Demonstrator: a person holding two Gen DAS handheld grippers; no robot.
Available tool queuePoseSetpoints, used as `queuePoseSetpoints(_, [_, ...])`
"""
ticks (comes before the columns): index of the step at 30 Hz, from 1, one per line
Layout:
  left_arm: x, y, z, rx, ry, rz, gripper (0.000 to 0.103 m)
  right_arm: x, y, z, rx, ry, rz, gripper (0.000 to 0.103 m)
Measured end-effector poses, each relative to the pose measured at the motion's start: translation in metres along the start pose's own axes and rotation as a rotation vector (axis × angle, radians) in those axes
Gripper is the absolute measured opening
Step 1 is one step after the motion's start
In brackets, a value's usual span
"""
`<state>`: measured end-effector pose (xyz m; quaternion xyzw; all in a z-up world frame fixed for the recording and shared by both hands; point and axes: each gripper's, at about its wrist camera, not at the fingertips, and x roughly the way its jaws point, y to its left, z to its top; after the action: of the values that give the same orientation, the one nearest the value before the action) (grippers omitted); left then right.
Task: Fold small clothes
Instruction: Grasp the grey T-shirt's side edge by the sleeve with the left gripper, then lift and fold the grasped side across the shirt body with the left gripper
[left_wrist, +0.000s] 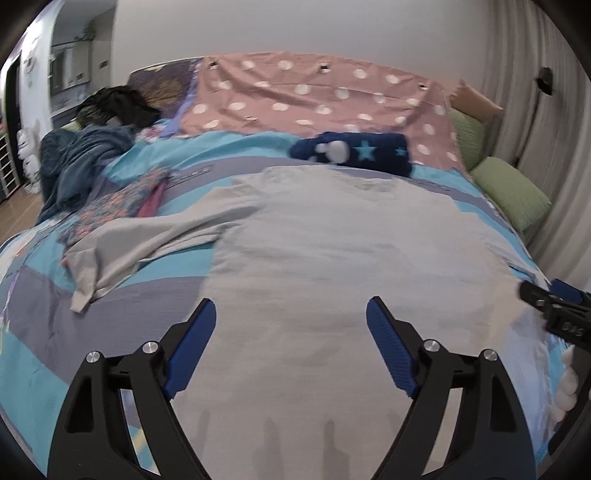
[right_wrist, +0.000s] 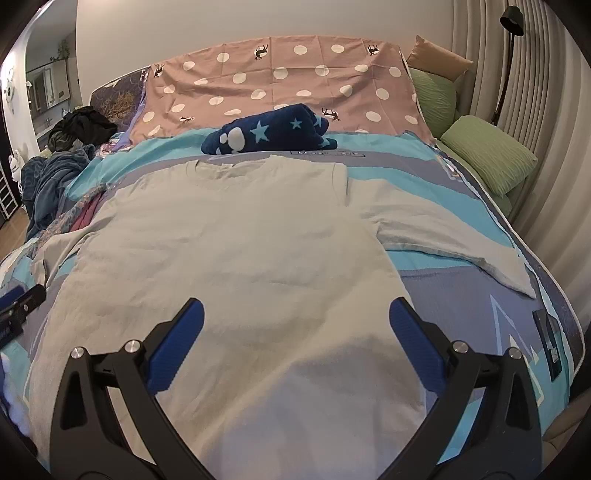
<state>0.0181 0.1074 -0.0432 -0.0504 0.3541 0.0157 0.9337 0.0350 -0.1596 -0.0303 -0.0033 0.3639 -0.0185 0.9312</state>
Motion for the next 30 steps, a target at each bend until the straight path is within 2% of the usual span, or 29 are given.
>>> queuePoseSetpoints(3, [0.015, 0.048, 0.004, -0.104, 0.067, 0.083, 0.084, 0.004, 0.000, 0.003, -0.006, 0.005, -0.015, 0.101])
queuePoseSetpoints(4, [0.021, 0.072, 0.005, -0.151, 0.089, 0.140, 0.084, 0.006, 0.000, 0.003, -0.007, 0.009, -0.021, 0.101])
queuePoseSetpoints(9, [0.057, 0.168, 0.010, -0.257, 0.158, 0.381, 0.084, 0.019, -0.001, 0.006, 0.004, 0.040, -0.036, 0.101])
queuePoseSetpoints(14, [0.115, 0.250, 0.015, -0.355, 0.276, 0.484, 0.077, 0.027, 0.004, 0.010, -0.004, 0.047, -0.039, 0.101])
queuePoseSetpoints(18, [0.153, 0.285, 0.015, -0.403, 0.344, 0.489, 0.070, 0.036, 0.009, 0.012, -0.009, 0.059, -0.044, 0.101])
queuePoseSetpoints(21, [0.170, 0.298, 0.014, -0.435, 0.362, 0.473, 0.070, 0.044, 0.011, 0.014, -0.008, 0.073, -0.046, 0.101])
queuePoseSetpoints(22, [0.174, 0.302, 0.013, -0.436, 0.367, 0.481, 0.066, 0.046, 0.012, 0.014, -0.007, 0.076, -0.044, 0.101])
queuePoseSetpoints(23, [0.178, 0.304, 0.012, -0.436, 0.369, 0.483, 0.061, 0.047, 0.013, 0.015, -0.008, 0.078, -0.040, 0.101])
queuePoseSetpoints(24, [0.180, 0.308, 0.011, -0.444, 0.372, 0.475, 0.047, 0.048, 0.014, 0.016, -0.011, 0.077, -0.037, 0.101])
queuePoseSetpoints(25, [0.179, 0.315, 0.009, -0.478, 0.364, 0.431, 0.029, 0.048, 0.015, 0.017, -0.017, 0.074, -0.034, 0.101])
queuePoseSetpoints(27, [0.173, 0.323, 0.004, -0.546, 0.345, 0.372, 0.009, 0.049, 0.019, 0.019, -0.035, 0.067, -0.027, 0.101])
queuePoseSetpoints(28, [0.169, 0.327, 0.003, -0.555, 0.337, 0.368, 0.005, 0.050, 0.021, 0.020, -0.041, 0.065, -0.024, 0.101])
queuePoseSetpoints(30, [0.161, 0.328, 0.003, -0.557, 0.306, 0.354, 0.004, 0.051, 0.025, 0.023, -0.048, 0.061, -0.013, 0.101])
